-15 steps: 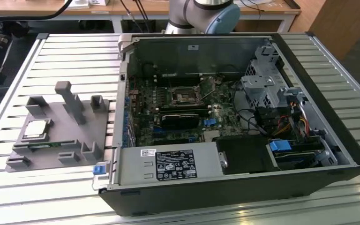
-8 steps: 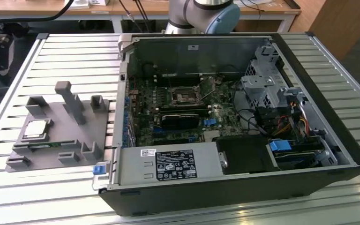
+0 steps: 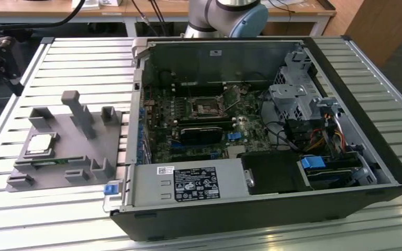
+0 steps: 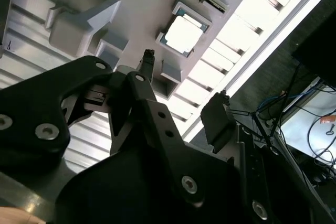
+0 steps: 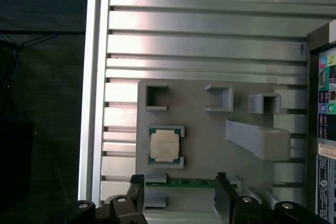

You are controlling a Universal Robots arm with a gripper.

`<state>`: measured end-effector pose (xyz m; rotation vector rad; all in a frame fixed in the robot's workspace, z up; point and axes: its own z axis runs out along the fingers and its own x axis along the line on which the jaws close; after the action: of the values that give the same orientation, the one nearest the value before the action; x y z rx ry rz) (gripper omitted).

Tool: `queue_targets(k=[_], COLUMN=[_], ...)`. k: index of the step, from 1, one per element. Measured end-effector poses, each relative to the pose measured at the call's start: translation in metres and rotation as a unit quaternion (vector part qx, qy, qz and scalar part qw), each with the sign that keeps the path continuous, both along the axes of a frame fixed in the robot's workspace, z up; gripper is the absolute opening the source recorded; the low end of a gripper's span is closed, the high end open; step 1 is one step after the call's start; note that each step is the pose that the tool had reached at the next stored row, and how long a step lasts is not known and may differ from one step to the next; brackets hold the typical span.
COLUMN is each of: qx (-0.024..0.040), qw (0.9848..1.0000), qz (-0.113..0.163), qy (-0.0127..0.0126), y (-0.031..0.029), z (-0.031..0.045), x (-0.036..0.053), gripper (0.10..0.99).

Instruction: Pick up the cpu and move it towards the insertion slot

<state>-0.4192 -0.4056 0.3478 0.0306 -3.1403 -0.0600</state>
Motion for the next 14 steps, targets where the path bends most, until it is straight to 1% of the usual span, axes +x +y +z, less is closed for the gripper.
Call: queue_targets(k=[1,14], qx=[0.0000,0.0000], qw=[1.0000,1.0000], qz=[0.000,0.000], qy=[0.0000,0.0000], y=[0.0000,0.0000], z=[-0.0007,-0.0068], x=[-0.0001,-0.0003], gripper=[0.647,0.647])
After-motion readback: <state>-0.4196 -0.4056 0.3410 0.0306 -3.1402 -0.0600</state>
